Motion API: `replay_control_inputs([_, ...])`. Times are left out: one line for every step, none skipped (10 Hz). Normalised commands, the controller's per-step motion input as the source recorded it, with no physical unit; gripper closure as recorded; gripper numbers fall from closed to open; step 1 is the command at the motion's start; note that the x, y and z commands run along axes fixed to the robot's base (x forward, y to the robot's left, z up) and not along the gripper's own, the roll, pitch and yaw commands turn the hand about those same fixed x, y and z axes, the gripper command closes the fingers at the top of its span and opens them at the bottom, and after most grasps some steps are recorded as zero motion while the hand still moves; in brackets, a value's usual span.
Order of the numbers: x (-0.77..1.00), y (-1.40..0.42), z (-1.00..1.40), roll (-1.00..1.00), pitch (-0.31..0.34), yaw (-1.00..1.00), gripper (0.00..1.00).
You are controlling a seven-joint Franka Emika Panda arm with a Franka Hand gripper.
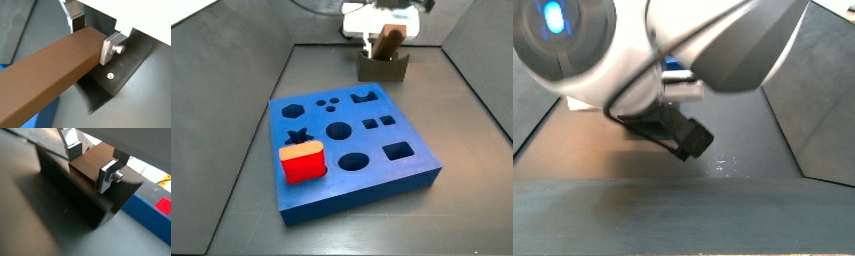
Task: Pick up the arch object. Move up. Place the arch object on the fixture. Regrasp the arch object. Rotate the arch object. Move to above the board. Insert the arch object.
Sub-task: Place the arch object on the fixture, then regrasp the arch object.
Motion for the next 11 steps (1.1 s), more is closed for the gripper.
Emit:
replay_control_inputs([0.10,0.07,-0.22,-0.17,0.021,-0.14,1.00])
replay_control_inputs([0.00,0.00,0.00,0.00,0.000,0.00,0.00])
replay_control_inputs([0.00,0.00,1.00,-0.04,-0.053,-0.05,0.00])
replay_control_inputs([0.00,0.00,1.00,-0.04,-0.051,-0.05,0.00])
replay_control_inputs([-0.02,0.00,1.00,-0.02,-0.039,-0.02,0.00])
replay_control_inputs([-0.03,0.00,1.00,0.02,-0.026,0.01,0.00])
replay_control_inputs([-0.04,0.00,1.00,0.04,-0.013,0.03,0.00])
replay_control_inputs([-0.04,0.00,0.96,0.04,-0.004,0.03,0.00])
replay_control_inputs([-0.04,0.00,0.67,0.05,0.032,0.04,0.00])
replay_control_inputs([-0.04,0.00,0.56,0.05,0.049,0.04,0.00])
replay_control_inputs([-0.03,0.00,0.28,0.05,0.081,0.02,0.00])
